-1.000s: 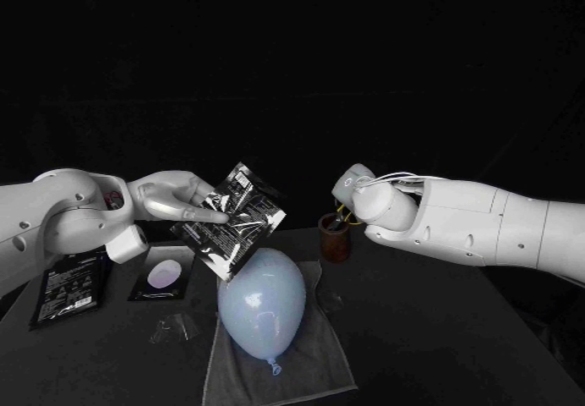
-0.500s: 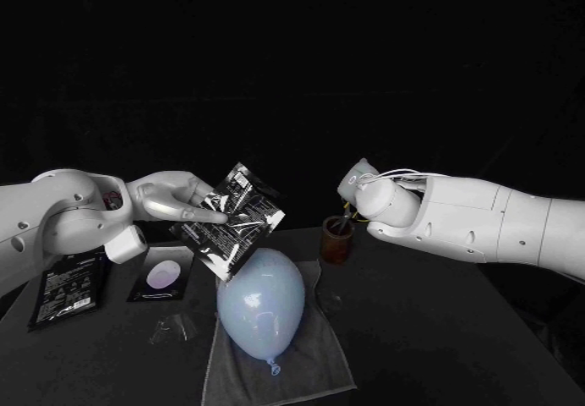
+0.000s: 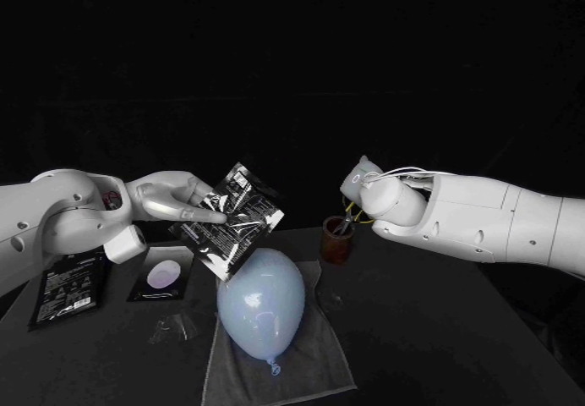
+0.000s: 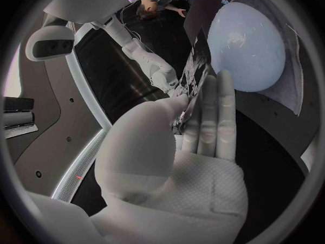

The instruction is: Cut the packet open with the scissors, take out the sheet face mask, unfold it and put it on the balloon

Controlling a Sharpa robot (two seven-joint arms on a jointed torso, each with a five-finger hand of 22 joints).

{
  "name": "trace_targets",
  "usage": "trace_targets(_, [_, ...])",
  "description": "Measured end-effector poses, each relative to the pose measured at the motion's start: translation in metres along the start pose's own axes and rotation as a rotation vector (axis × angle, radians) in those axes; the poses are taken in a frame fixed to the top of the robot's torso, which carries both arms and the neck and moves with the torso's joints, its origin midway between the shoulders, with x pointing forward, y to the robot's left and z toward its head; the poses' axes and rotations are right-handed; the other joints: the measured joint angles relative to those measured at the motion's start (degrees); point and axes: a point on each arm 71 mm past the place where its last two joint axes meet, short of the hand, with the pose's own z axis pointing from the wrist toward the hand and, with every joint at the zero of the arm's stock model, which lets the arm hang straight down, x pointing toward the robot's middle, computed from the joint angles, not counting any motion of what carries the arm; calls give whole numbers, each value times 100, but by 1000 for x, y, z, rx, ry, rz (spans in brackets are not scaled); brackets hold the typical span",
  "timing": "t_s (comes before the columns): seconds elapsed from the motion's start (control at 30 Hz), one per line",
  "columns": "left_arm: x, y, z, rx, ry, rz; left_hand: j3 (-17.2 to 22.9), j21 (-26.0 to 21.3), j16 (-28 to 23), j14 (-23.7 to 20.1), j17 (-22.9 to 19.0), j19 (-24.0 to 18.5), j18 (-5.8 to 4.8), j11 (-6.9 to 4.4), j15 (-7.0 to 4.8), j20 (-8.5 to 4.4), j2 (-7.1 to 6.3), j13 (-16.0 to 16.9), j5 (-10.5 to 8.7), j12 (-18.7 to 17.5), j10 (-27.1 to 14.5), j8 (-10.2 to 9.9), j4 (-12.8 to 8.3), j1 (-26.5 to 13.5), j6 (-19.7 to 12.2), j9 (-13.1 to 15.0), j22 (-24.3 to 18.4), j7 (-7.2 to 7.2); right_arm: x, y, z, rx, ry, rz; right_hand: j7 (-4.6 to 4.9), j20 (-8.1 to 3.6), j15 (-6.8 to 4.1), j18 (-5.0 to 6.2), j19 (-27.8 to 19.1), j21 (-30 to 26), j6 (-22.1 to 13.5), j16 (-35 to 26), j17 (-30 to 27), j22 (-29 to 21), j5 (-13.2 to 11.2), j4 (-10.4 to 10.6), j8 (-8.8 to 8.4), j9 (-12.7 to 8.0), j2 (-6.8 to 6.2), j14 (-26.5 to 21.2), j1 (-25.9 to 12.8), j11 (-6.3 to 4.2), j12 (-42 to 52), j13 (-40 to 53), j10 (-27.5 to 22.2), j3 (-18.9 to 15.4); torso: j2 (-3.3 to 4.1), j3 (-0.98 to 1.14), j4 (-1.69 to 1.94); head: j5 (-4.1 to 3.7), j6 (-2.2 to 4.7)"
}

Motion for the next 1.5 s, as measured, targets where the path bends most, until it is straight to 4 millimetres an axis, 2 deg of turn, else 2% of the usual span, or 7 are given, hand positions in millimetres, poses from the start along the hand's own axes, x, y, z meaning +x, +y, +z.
trace_targets(0.1, [0, 0, 0, 0, 0, 0, 0, 0, 0, 0, 2, 0, 0, 0, 1, 0, 0, 0, 0, 0, 0, -5, 0, 0, 17, 0, 0, 0, 1, -2, -1, -4, -28, 17, 184, -60, -109, 187, 625, 197, 459, 410, 161, 177, 0, -207, 224, 10, 48, 981, -285, 169, -186, -12, 748, 735, 1, 0, -1, 0, 9])
trace_targets(0.23, [0, 0, 0, -1, 0, 0, 0, 0, 0, 0, 2, 0, 0, 0, 1, 0, -1, 0, 0, 0, 0, -20, 0, -1, 18, 0, 0, 0, 2, -5, -3, -8, -81, 46, 337, -104, -133, 413, 1531, 472, 920, 650, 244, 413, 0, -348, 482, 77, 151, 1681, -448, 306, -241, 6, 1501, 1224, 2, 0, -3, 0, 15])
trace_targets(0.4, [0, 0, 0, -1, -1, 0, 0, 0, 0, 0, 1, 1, 0, 0, 2, 1, -4, -1, 0, 0, 0, -28, 0, -4, 19, 0, -1, 1, 3, -15, -9, -5, -163, 89, 494, -134, -48, 573, 2320, 741, 1428, 892, 377, 592, -1, -536, 796, 226, 319, 2294, -444, 359, -251, 43, 2148, 1321, 2, 1, -7, -5, 16])
trace_targets(0.53, [0, 0, 0, -1, -1, 0, 0, 0, 0, 0, 13, 1, 0, 0, 2, 1, -16, 5, 0, 0, 0, -14, 0, -16, 19, 0, 10, 1, 2, -25, -15, 2, -225, 119, 459, -201, 2, 587, 2610, 898, 1572, 914, 461, 653, -5, -653, 929, 309, 425, 2516, -459, 321, -252, 41, 2261, 1280, -1, 0, -10, -19, 24])
trace_targets(0.8, [-1, 1, 0, -2, -2, 0, 0, -1, 0, 0, 14, 1, 0, 0, 3, 1, -22, 6, 0, 0, 0, -13, 0, -22, 17, 0, 10, 1, 9, -52, -27, 30, -304, 180, 462, -377, 3, 588, 2968, 1269, 1707, 822, 574, 873, -17, -802, 952, 364, 596, 2673, -482, 331, -483, 41, 2365, 1145, -4, 4, -10, -38, 37])
trace_targets(1.07, [-1, 1, 0, -2, -2, 0, 0, -1, 0, -2, 13, 2, 0, 0, 6, 2, -21, 6, -11, 0, 0, -13, 0, -21, 16, 1, 10, 0, 17, -64, -32, 39, -310, 259, 463, -378, -9, 586, 2968, 1359, 1730, 711, 592, 955, -28, -839, 952, 364, 626, 2705, -466, 330, -596, 42, 2404, 1108, -3, 4, -9, -31, 41])
trace_targets(1.5, [0, 1, 0, -1, -1, 0, 0, -4, 0, -24, 11, 2, 1, 0, -1, 2, -12, 5, -2, 0, 0, -19, 0, -12, 13, 1, 9, -1, 43, -57, -22, 24, -180, 515, 506, -340, -14, 494, 2845, 1536, 1747, 298, 599, 1152, -28, -916, 644, 284, 677, 2686, -416, 332, -1037, 49, 2510, 979, 4, -3, -1, -38, 29])
